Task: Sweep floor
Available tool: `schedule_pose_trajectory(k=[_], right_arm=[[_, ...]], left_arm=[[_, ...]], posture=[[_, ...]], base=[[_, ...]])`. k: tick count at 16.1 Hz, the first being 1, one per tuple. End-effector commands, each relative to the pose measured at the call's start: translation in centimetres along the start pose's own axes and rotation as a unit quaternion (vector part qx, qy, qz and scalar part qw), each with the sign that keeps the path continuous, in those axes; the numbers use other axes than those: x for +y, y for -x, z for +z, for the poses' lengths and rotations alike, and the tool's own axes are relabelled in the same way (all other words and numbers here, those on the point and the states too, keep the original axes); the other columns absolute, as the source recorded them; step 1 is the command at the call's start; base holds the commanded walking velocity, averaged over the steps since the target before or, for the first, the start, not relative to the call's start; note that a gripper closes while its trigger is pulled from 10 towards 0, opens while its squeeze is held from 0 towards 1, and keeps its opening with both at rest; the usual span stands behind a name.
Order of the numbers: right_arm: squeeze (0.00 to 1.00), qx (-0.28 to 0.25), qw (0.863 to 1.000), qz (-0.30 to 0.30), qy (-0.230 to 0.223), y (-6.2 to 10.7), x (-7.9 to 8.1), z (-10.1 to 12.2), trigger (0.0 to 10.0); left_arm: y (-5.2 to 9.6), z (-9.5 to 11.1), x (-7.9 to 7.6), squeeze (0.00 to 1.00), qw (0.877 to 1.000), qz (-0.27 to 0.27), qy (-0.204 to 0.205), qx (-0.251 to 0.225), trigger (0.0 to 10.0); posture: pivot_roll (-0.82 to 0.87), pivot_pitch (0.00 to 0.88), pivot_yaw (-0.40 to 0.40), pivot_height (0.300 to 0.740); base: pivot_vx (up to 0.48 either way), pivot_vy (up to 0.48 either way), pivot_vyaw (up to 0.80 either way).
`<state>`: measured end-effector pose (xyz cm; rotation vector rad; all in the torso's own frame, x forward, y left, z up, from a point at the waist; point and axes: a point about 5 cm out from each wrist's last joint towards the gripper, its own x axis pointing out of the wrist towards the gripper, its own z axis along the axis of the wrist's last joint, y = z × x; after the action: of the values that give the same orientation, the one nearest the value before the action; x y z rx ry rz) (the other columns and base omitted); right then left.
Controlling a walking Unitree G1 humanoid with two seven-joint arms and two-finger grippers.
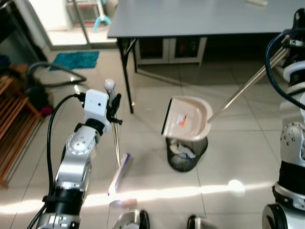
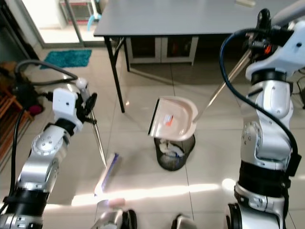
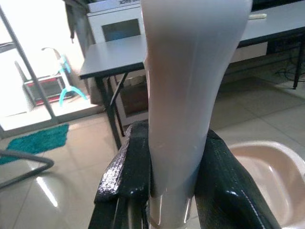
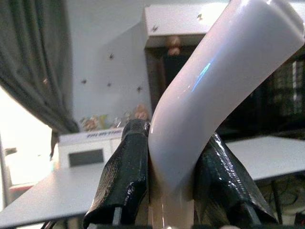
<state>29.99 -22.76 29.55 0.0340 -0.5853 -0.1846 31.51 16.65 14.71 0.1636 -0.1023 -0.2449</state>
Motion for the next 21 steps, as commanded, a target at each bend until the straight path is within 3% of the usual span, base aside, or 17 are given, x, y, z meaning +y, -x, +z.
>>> schedule_pose_trajectory(k=[1, 7, 11, 13, 15, 21], right_arm=[[0.00, -0.033, 0.999, 0.002, -0.010, 0.1, 0.0, 1.7, 10.0], [0.00, 0.000, 0.999, 0.025, -0.041, 0.7, 1.1, 1.0, 10.0], [0.00, 0.030, 0.998, 0.033, -0.042, 1.4, 1.5, 0.4, 10.0], [0.00, 0.079, 0.996, 0.041, -0.026, 2.4, 1.7, -1.6, 10.0], [0.00, 0.132, 0.990, 0.046, 0.019, 4.5, 1.6, -4.9, 10.0], [0.00, 0.217, 0.975, 0.007, 0.036, 8.4, 0.8, -11.1, 10.0]], left_arm=[[0.1, 0.7, 0.2, 0.00, 1.000, 0.000, -0.015, -0.011, 10.0], [0.7, 1.0, 1.3, 0.00, 0.999, 0.012, -0.030, -0.012, 10.0], [0.6, 1.7, 1.8, 0.00, 0.999, 0.022, -0.037, -0.014, 10.0], [0.6, 1.7, 1.7, 0.00, 0.999, 0.027, -0.035, -0.016, 10.0], [0.3, 1.4, 0.7, 0.00, 0.999, 0.012, -0.033, -0.020, 10.0], [0.6, -0.6, -0.6, 0.00, 1.000, 0.021, -0.012, -0.002, 10.0]], posture=[[-0.03, 0.023, 0.079, 0.740], [-0.02, 0.040, 0.080, 0.740], [-0.01, 0.041, 0.082, 0.740], [-0.01, 0.034, 0.077, 0.740], [-0.01, 0.026, 0.066, 0.740], [0.02, 0.018, 0.043, 0.740]], base=[[-0.319, 0.000, 0.00], [-0.310, 0.000, 0.00], [0.000, 0.000, 0.00], [0.000, 0.000, 0.00], [0.000, 0.000, 0.00], [0.207, 0.000, 0.00]])
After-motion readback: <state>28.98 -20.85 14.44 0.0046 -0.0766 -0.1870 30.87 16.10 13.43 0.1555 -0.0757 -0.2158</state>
